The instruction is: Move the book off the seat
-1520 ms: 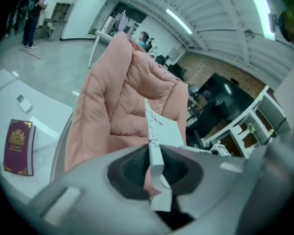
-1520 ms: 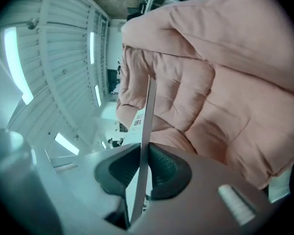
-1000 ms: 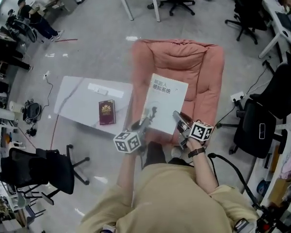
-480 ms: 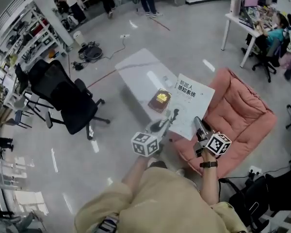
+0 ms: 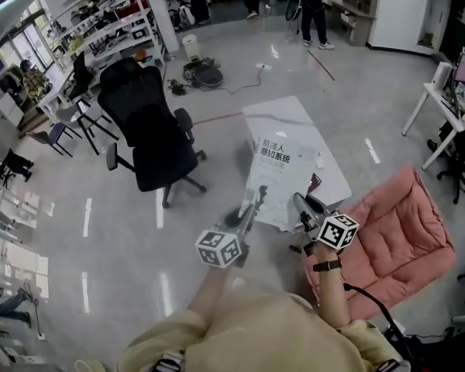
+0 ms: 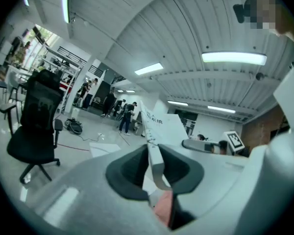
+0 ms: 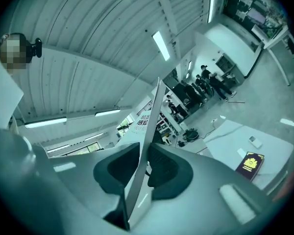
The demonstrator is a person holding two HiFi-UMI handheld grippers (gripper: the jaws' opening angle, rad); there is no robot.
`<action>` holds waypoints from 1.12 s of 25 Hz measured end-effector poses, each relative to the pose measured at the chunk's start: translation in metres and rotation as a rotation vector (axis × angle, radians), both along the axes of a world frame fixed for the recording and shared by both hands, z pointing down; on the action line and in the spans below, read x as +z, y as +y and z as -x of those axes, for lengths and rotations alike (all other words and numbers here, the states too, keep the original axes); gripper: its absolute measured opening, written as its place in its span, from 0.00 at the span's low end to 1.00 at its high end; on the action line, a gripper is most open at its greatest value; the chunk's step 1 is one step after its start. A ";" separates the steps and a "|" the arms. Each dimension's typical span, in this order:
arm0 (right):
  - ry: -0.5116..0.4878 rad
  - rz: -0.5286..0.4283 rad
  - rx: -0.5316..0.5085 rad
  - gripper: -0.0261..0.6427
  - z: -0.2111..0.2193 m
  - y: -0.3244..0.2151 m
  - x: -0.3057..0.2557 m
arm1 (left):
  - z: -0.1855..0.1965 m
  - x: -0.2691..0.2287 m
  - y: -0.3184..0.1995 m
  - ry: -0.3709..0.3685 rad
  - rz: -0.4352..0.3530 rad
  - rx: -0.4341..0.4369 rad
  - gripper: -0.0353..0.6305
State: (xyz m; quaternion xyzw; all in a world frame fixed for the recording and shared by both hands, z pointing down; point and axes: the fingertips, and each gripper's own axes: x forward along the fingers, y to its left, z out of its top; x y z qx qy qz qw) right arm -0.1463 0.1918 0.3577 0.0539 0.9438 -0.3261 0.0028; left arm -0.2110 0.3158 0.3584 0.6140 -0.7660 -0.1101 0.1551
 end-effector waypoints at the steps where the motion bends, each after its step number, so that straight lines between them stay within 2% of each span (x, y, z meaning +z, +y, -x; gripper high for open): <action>1: 0.000 -0.007 -0.029 0.14 0.016 0.013 -0.002 | 0.013 -0.001 0.015 0.002 -0.006 -0.023 0.14; 8: 0.023 -0.054 -0.174 0.15 0.119 0.104 -0.001 | 0.102 0.008 0.109 0.024 -0.041 -0.133 0.14; 17: 0.022 -0.074 -0.214 0.15 0.197 0.172 -0.003 | 0.173 0.007 0.177 0.023 -0.075 -0.159 0.14; 22: 0.043 -0.086 -0.221 0.15 0.222 0.172 0.009 | 0.198 0.020 0.175 0.043 -0.087 -0.156 0.14; 28: 0.048 -0.060 -0.208 0.15 0.240 0.124 0.015 | 0.211 0.025 0.129 0.070 -0.093 -0.141 0.15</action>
